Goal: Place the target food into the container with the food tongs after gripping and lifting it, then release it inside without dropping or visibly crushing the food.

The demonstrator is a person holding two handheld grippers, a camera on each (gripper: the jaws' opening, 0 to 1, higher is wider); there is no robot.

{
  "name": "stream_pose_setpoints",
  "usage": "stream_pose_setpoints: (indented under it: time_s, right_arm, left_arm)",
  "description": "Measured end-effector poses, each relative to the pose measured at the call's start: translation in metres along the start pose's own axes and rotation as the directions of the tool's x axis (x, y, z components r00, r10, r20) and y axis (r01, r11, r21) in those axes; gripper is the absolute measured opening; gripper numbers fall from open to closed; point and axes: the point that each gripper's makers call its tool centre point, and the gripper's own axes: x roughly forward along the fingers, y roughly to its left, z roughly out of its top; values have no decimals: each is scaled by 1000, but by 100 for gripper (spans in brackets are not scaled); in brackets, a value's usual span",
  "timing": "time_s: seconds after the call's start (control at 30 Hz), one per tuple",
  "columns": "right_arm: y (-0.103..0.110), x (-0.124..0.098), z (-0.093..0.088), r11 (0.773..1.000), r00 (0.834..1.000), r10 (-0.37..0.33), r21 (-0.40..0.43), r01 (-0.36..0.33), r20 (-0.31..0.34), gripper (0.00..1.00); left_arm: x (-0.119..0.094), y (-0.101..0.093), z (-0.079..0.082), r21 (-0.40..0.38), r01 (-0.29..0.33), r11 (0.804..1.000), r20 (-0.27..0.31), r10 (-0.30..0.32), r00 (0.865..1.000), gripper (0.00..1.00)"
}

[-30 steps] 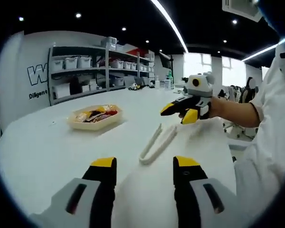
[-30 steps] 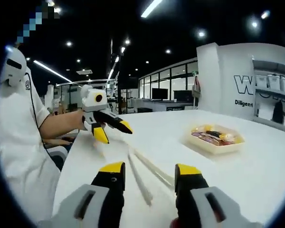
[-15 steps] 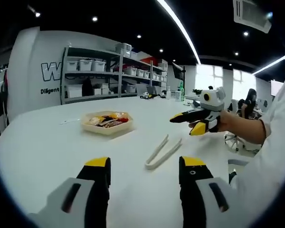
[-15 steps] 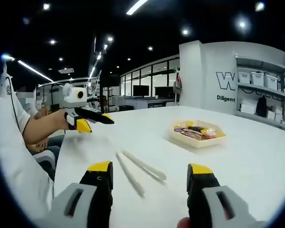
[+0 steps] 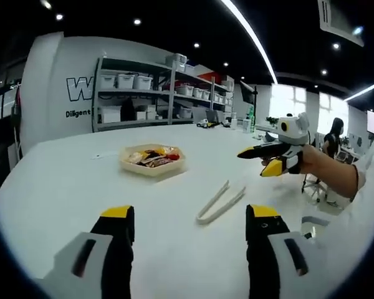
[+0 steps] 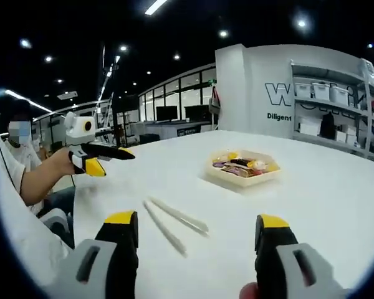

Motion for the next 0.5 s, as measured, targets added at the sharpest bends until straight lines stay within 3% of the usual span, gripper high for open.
stream_pose_setpoints:
  time_s: [0.33,0.5]
  right_arm:
    - [4,-2,-2,999,998,-34,1,34,-46,87]
    - [4,-5,-3,999,997,-50,16,51,-60,90]
  left_arm:
    - [-7,4,11,-13,-56,998,10,56,998,80]
    - [-9,4,8,-24,-72,997,-3,72,997,82]
